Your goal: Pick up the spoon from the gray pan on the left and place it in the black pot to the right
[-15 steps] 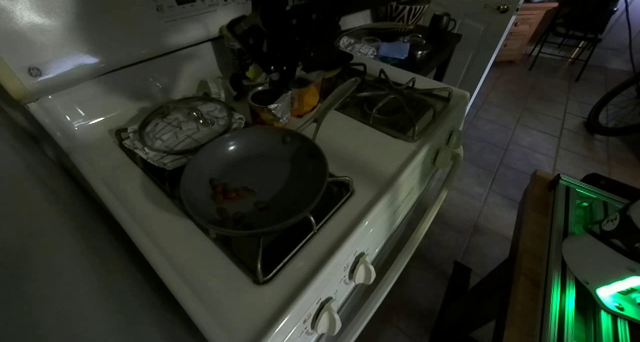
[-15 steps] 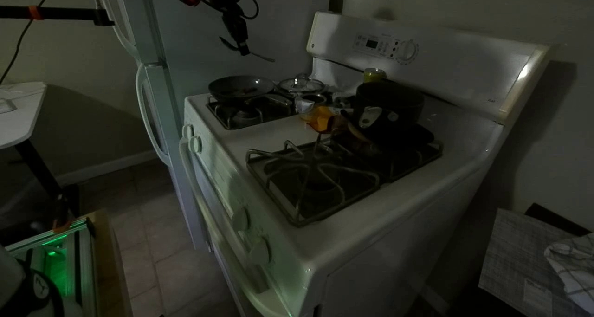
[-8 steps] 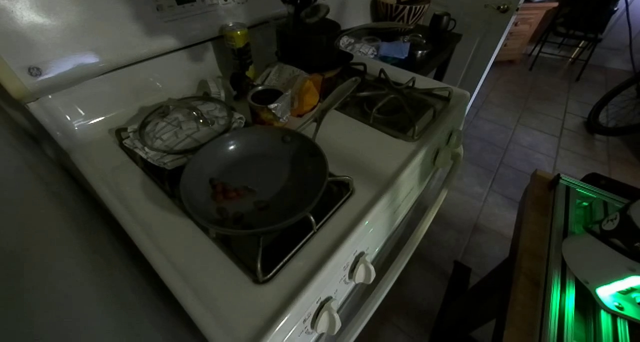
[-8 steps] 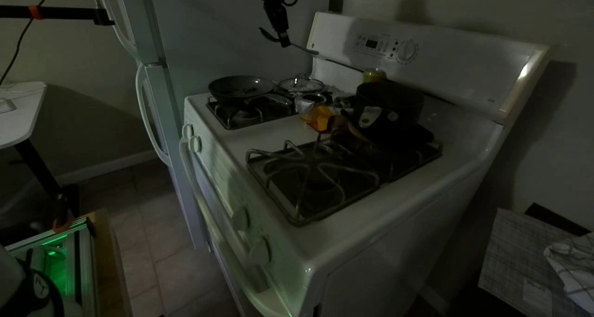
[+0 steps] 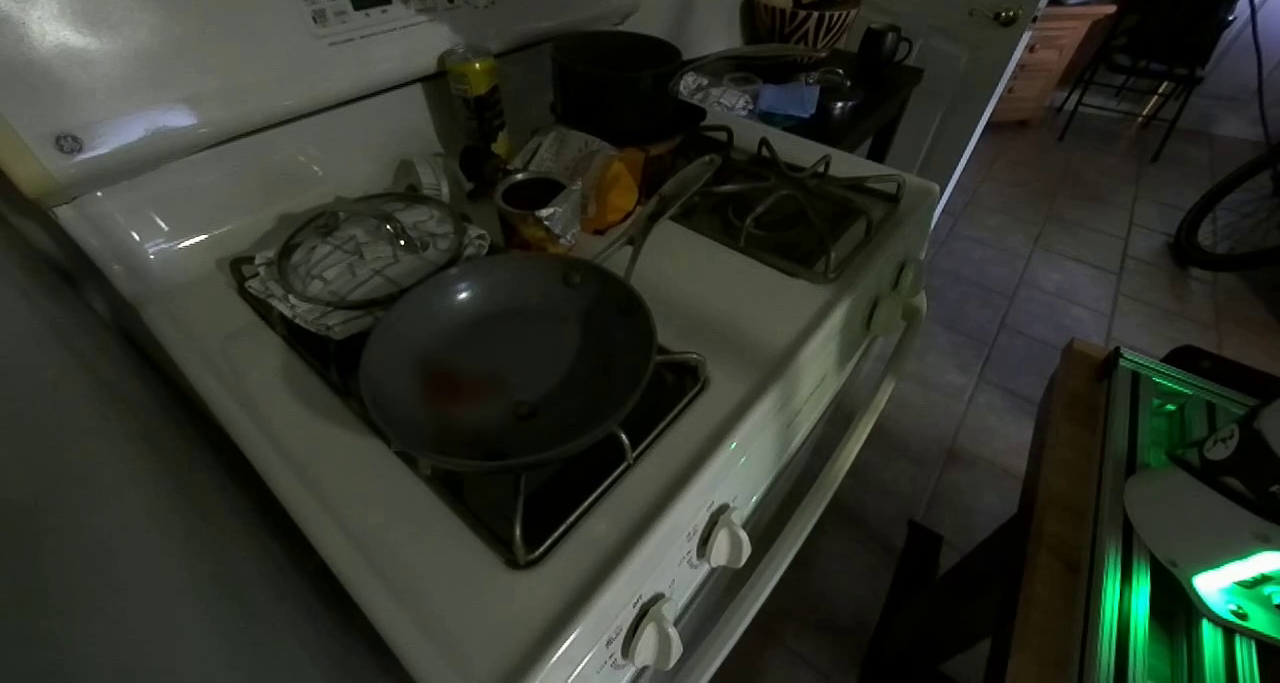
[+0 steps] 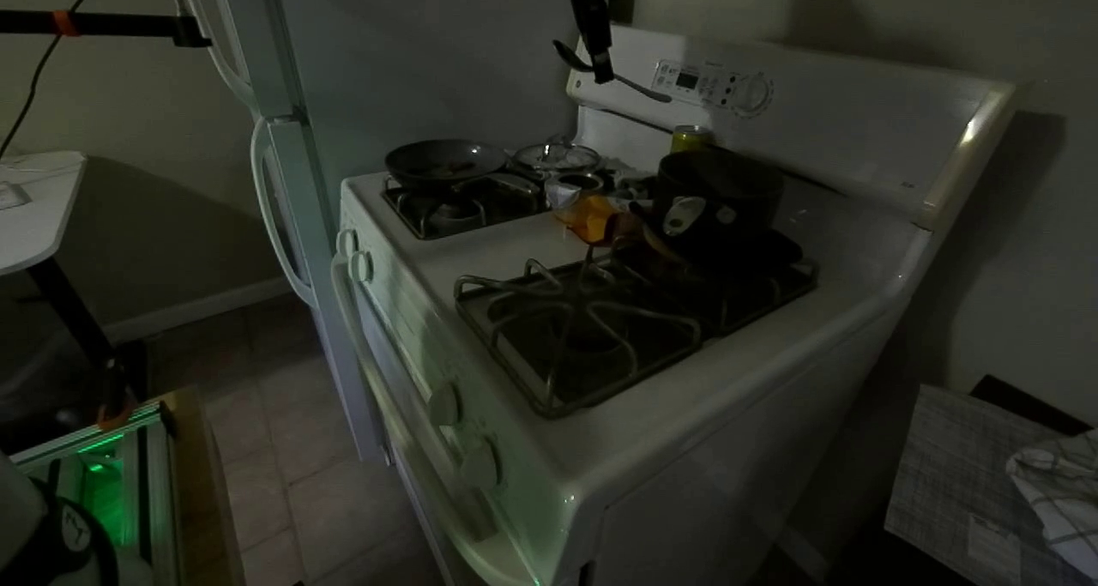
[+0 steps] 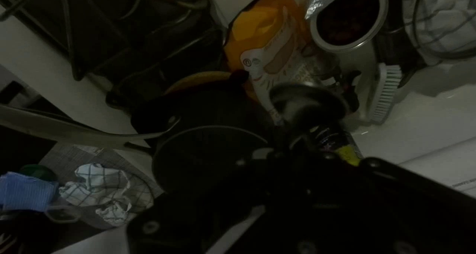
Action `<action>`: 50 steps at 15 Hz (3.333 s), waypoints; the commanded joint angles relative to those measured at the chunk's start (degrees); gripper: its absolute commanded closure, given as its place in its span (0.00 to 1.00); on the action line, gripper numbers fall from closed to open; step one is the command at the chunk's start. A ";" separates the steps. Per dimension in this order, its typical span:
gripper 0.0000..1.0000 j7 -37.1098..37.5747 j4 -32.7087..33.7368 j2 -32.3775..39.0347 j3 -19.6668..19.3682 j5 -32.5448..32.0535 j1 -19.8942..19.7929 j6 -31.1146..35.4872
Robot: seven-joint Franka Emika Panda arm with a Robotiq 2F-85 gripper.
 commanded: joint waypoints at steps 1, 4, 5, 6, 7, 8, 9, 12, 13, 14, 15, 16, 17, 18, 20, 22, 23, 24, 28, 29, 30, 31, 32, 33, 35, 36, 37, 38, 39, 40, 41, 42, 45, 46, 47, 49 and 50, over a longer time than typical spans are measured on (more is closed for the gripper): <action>0.89 0.10 0.29 0.26 -0.29 0.16 0.40 -0.23; 0.89 0.33 0.67 0.55 -0.23 0.25 0.55 -0.39; 0.97 2.61 1.11 0.99 -0.49 -1.72 0.58 0.17; 0.97 4.52 2.01 1.64 -1.03 -3.65 0.35 0.41; 0.97 5.28 2.88 2.19 -1.53 -4.52 0.07 0.12; 0.97 6.55 4.07 2.99 -2.30 -5.34 -0.29 -0.29; 0.97 7.99 5.25 3.96 -3.11 -6.29 -0.49 -0.92; 0.97 9.00 9.94 8.44 -5.71 -7.08 -1.21 -2.70; 0.97 9.71 11.35 10.04 -6.59 -7.26 -1.26 -3.19; 0.97 10.09 14.56 12.83 -7.47 -6.90 -1.25 -3.95; 0.97 10.45 15.84 13.84 -8.42 -6.58 -1.24 -4.61; 0.97 11.12 18.82 16.46 -9.20 -6.29 -0.91 -5.26; 0.97 11.75 20.67 17.98 -10.05 -6.24 -0.66 -5.99; 0.97 12.04 22.68 19.53 -10.89 -6.08 -0.63 -6.62; 0.97 12.99 26.62 22.49 -12.36 -5.84 -0.33 -8.18; 0.89 6.49 23.84 20.44 -11.89 -4.66 -1.00 -8.41; 0.89 7.19 25.47 21.61 -12.26 -4.66 -0.94 -9.47; 0.89 7.49 26.58 22.38 -12.40 -4.64 -0.91 -9.94; 0.97 12.78 28.51 24.21 -13.82 -6.90 0.77 -9.59; 0.97 13.94 29.36 25.02 -14.41 -7.89 1.37 -9.40; 0.97 14.45 30.52 25.99 -14.85 -8.60 1.74 -9.38; 0.97 14.67 31.44 26.87 -15.19 -9.14 2.14 -9.56; 0.97 14.73 32.38 27.67 -15.61 -9.88 2.64 -10.03; 0.97 15.28 33.36 28.74 -16.09 -10.83 3.25 -9.91; 0.97 16.19 35.21 30.87 -17.19 -13.02 4.48 -10.43; 0.97 16.80 36.07 32.07 -17.61 -13.80 5.06 -10.25; 0.97 17.03 37.05 33.14 -17.83 -13.91 5.50 -10.71; 0.97 17.11 37.86 34.19 -17.95 -14.01 6.16 -11.62; 0.97 17.26 38.51 34.86 -18.09 -14.07 6.64 -12.48; 0.97 17.85 38.64 35.57 -18.40 -14.63 7.42 -12.86; 0.97 18.27 38.91 36.21 -18.58 -14.89 7.91 -13.30; 0.97 19.11 38.69 36.82 -18.73 -14.95 8.30 -13.33; 0.97 20.58 38.92 38.39 -19.35 -15.05 8.92 -13.37; 0.97 20.81 38.98 38.91 -19.79 -15.35 9.09 -13.27; 0.97 21.02 39.10 39.50 -20.03 -15.43 9.18 -13.15; 0.97 21.00 39.55 40.65 -20.51 -15.80 9.36 -13.14; 0.97 20.71 39.64 41.14 -20.71 -16.09 9.50 -13.27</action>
